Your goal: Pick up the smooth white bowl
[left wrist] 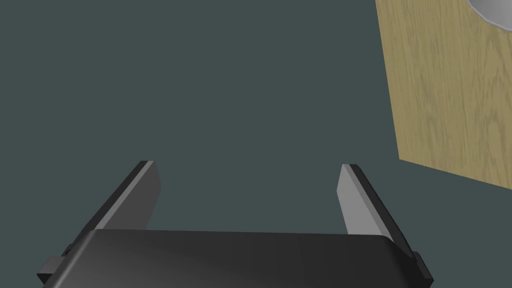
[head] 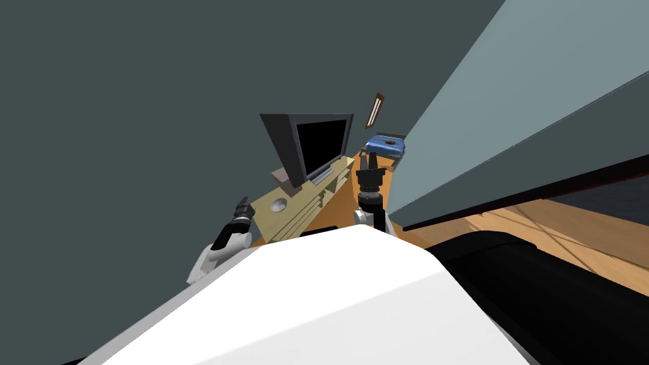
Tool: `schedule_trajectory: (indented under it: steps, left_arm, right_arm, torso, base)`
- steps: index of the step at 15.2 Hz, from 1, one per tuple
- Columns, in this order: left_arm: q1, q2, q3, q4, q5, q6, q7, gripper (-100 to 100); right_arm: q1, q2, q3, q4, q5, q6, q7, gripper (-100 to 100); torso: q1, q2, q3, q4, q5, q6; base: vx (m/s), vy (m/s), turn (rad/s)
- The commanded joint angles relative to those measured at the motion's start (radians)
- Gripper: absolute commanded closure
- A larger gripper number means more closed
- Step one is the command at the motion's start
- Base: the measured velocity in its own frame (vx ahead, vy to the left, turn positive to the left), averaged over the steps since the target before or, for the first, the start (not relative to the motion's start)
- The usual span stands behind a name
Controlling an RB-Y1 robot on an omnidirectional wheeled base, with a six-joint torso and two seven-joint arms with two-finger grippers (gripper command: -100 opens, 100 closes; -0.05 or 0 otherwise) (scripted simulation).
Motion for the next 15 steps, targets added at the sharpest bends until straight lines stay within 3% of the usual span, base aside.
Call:
schedule_trajectory:
  steps: [1, 3, 6, 15]
  left_arm:
    - [-0.014, 0.006, 0.012, 0.050, 0.021, 0.050, 0.002, -100]
    - [-0.014, 0.006, 0.012, 0.054, 0.021, 0.059, 0.002, -100]
    - [-0.032, 0.011, 0.032, 0.115, 0.051, 0.131, 0.006, -100]
    - [-0.067, 0.017, 0.068, 0.226, 0.106, 0.317, 0.013, -100]
  right_arm:
    - [0.000, 0.000, 0.000, 0.000, 0.000, 0.000, 0.000, 0]
    - [0.000, 0.000, 0.000, 0.000, 0.000, 0.000, 0.000, 0]
    - [0.000, 0.000, 0.000, 0.000, 0.000, 0.000, 0.000, 0]
    - [0.000, 0.000, 0.000, 0.000, 0.000, 0.000, 0.000, 0]
  torso:
    - [0.000, 0.000, 0.000, 0.000, 0.000, 0.000]
    - [0.000, 0.000, 0.000, 0.000, 0.000, 0.000]
    - [0.000, 0.000, 0.000, 0.000, 0.000, 0.000]
    - [-0.001, -0.001, -0.001, 0.000, 0.000, 0.000]
  base:
    - [0.072, -0.088, 0.022]
    - [0.055, -0.077, 0.015]
    - [0.074, -0.092, 0.014]
    - [0.087, -0.097, 0.017]
